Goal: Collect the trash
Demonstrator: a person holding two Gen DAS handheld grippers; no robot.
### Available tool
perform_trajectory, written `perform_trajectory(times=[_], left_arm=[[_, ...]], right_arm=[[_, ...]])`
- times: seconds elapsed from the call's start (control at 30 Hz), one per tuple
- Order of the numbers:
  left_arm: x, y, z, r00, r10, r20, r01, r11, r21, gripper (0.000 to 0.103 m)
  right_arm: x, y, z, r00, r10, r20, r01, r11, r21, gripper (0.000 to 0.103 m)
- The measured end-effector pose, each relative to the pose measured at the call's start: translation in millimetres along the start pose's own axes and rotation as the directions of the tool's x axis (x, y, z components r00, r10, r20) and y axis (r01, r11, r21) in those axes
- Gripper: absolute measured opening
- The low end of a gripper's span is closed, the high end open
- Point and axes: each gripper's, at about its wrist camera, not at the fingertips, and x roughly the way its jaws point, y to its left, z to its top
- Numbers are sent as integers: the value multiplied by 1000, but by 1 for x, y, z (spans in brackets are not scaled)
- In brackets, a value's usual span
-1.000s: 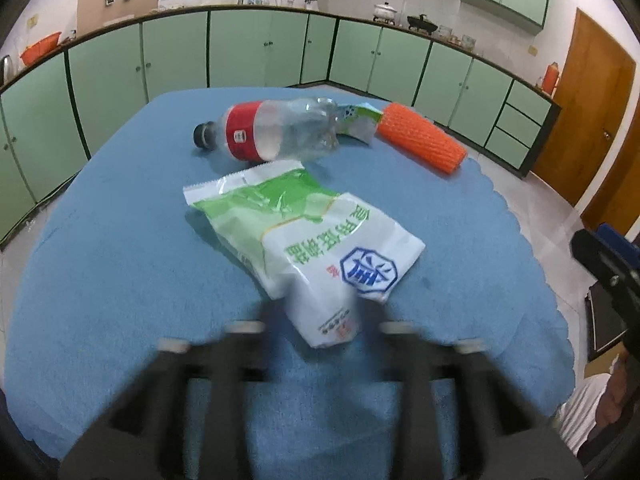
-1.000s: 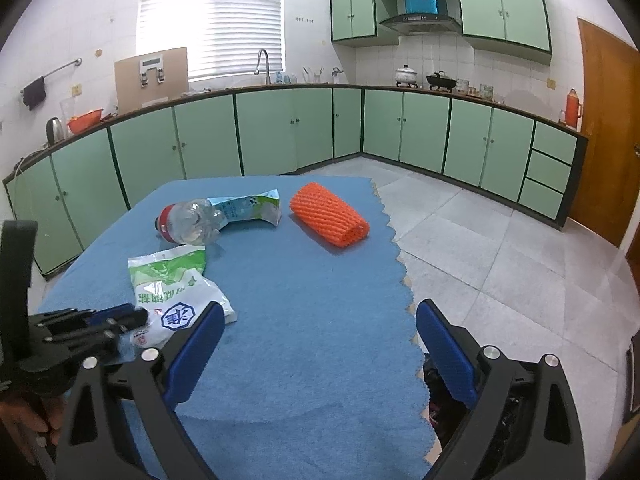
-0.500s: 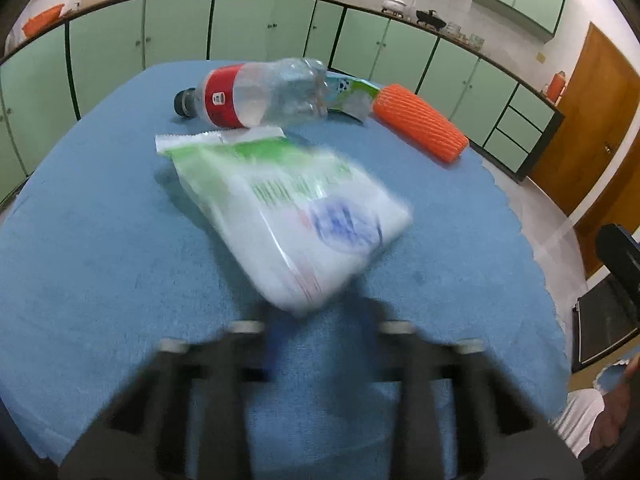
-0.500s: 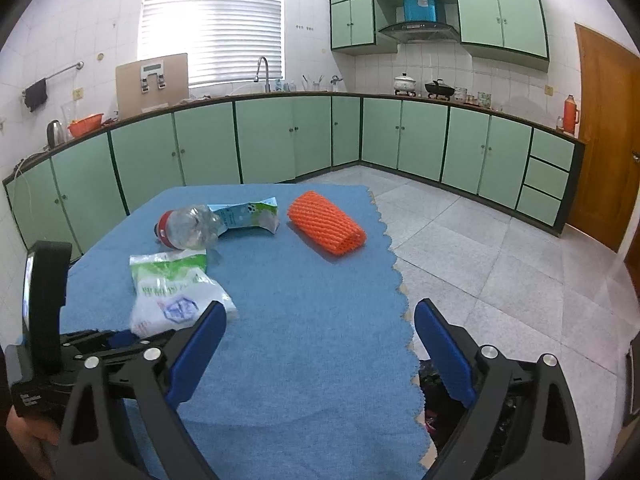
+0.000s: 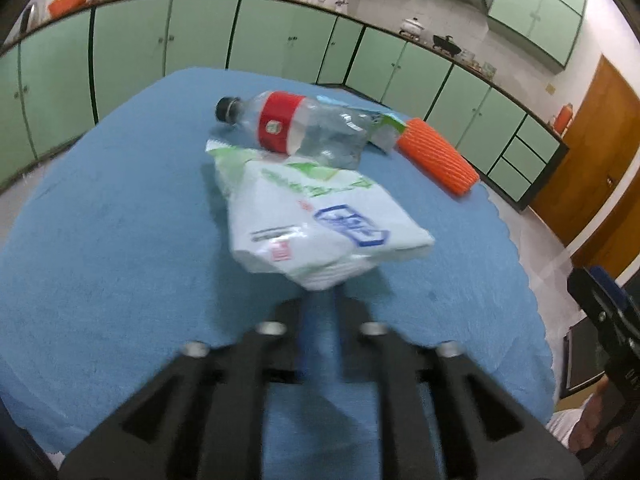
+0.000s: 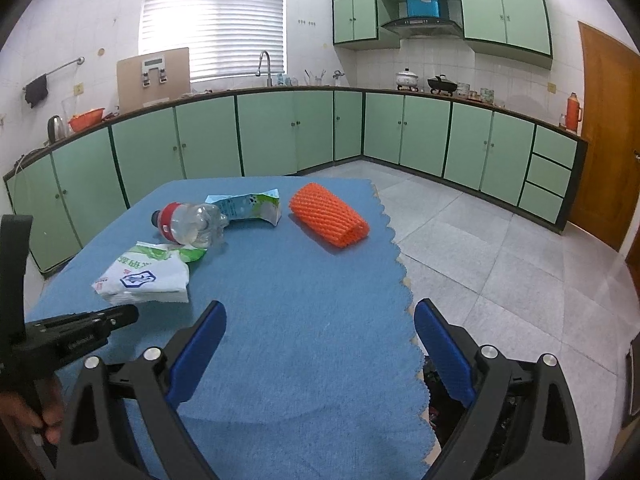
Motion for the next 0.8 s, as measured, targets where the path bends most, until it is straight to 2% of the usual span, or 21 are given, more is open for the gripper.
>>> perform_trajectory(times=[0.07, 0.13, 0.3, 0.57, 0.8], left_arm=[[-2, 10, 1, 1000, -18, 8, 18, 999, -37, 51], [-5, 12, 1, 1000, -23, 18, 24, 999, -34, 52], [-10, 11, 2, 999, -42, 31, 43, 999, -20, 63], [-16, 5, 0, 995, -91, 30, 91, 996, 3, 68], [-14, 4, 13, 996, -79, 46, 78, 997, 3, 71]], right_arm=[[0, 0, -1, 1000, 1, -4, -1, 1000, -1, 93], [1, 1, -2, 1000, -2, -8, 2, 1000, -11, 93], [3, 0, -3, 1000, 1, -17, -1, 1000, -6, 93], [3, 0, -3, 1000, -2, -18, 1, 1000, -12, 93], [3, 0, -3, 1000, -1, -19, 1, 1000, -12, 93]])
